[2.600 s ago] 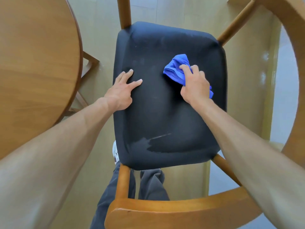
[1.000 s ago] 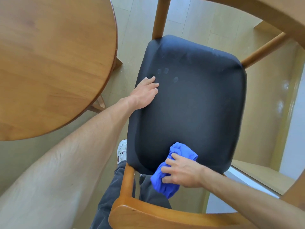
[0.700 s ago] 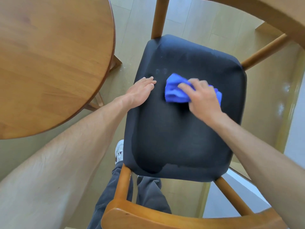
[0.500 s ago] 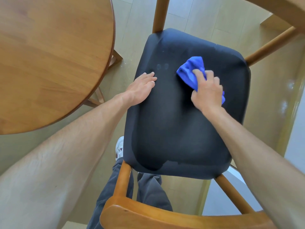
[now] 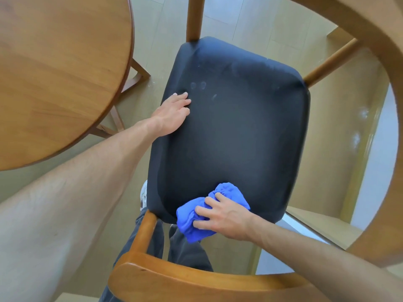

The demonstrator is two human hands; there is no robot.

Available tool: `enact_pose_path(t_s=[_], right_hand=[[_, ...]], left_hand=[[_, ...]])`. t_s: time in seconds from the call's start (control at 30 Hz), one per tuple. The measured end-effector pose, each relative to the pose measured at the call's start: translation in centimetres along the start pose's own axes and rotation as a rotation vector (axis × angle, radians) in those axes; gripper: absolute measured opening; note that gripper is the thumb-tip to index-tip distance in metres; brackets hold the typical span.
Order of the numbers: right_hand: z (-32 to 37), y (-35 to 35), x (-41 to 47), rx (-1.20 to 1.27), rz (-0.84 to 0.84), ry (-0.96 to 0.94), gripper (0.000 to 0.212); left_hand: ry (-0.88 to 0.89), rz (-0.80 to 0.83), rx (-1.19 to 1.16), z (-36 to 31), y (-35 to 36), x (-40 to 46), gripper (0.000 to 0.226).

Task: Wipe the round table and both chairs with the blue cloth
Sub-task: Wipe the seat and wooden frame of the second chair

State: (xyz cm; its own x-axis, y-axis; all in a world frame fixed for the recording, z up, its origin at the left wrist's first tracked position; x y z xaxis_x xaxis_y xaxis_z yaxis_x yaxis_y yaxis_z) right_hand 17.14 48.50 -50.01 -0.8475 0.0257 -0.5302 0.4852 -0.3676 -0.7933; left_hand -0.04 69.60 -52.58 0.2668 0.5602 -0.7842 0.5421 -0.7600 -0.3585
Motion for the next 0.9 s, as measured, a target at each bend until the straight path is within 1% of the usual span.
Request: enact_pose_path(t_s=[0.07,0.17,0.23,0.33,0.4,0.47,0.57,0.67,0.77,0.83,0.9], right_hand=[[0.2,1.2,-1.2,-0.057,0.082,-0.121,0.032],[-0.7,3.1,-4.9,-0.08,0.141,-0.179,0.027],[-2.7,4.3,-8.2,-0.074,0.177,-0.143,0.031],[-5.8,5.6,-12.3,-0.078,0.286,-0.063,0.046],[-7.0,6.0,-13.3,-0.044,0.36,-0.012,0.058],[-7.4,6.0,-13.3,-0.009,0.367,0.032,0.065],[-7.5,5.3,-12.8,0.083,0.284,0.151,0.069],[-8.9,3.2,-12.1,0.236,0.034,0.393,0.075],[-11.5,0.2,-10.9,0.476,-0.213,0.66,0.081],[-13.2,-2.0,-10.0,0.629,-0.348,0.802,0.072],[-14.9,-3.4,-9.4,0.921,-0.458,0.901,0.061]], left_hand=[[-0.002,0.002,0.011,0.0,-0.1,0.0,0.048],[-0.002,0.011,0.029,-0.1,0.0,-0.1,0.048],[-0.003,0.008,0.037,-0.2,0.1,-0.2,0.049],[-0.011,-0.005,0.059,-0.4,0.2,-0.3,0.05],[-0.014,-0.008,0.065,-0.5,0.3,-0.4,0.051],[-0.01,-0.005,0.073,-0.5,0.6,-0.5,0.052],[-0.015,-0.007,0.104,-0.5,1.5,-1.2,0.053],[-0.07,-0.024,0.204,-0.3,2.9,-2.6,0.057],[-0.1,-0.035,0.338,-0.4,4.7,-4.0,0.061],[-0.071,-0.03,0.414,-0.5,6.1,-4.5,0.063],[-0.056,-0.026,0.45,-0.1,7.1,-4.6,0.064]])
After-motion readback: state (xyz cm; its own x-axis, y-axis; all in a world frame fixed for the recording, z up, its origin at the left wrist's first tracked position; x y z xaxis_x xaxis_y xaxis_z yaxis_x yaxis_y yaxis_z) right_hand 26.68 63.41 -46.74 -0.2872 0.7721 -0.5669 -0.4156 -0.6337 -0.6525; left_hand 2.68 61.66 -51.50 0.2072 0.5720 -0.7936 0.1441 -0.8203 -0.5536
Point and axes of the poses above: each hand's wrist, its own x-axis towards the middle knuckle, its own y-axis out of the palm, z = x × y, the point moved 6 cm from there along x, towards the middle knuckle, and after that the axes turned 15 degrees about z, right-handed, at the moved point
